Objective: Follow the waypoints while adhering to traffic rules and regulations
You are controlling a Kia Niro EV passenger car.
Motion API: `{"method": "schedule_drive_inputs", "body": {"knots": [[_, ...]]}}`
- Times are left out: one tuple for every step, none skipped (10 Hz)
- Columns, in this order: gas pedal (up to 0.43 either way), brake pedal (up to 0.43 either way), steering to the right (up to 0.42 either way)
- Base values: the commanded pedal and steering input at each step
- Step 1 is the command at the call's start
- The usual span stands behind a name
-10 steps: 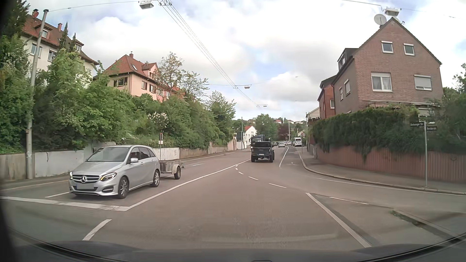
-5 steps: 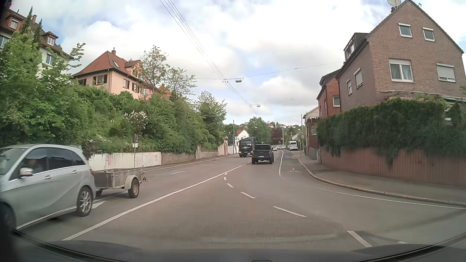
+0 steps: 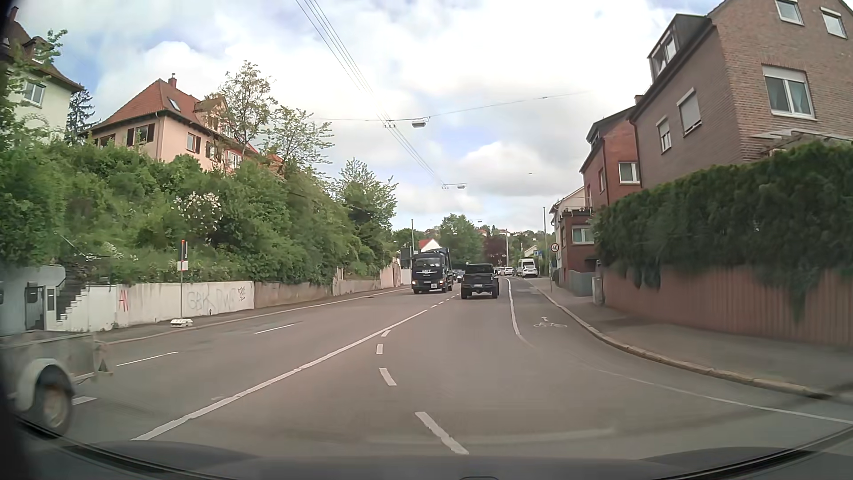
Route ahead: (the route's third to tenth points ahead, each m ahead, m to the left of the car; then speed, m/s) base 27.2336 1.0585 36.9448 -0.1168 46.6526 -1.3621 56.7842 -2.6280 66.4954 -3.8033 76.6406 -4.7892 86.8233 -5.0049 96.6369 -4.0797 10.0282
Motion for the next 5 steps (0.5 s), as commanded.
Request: {"method": "schedule_drive_inputs", "body": {"knots": [[0.098,0.0,0.018],[0.098,0.0,0.026],[0.098,0.0,0.031],[0.118,0.0,0.039],[0.118,0.0,0.038]]}}
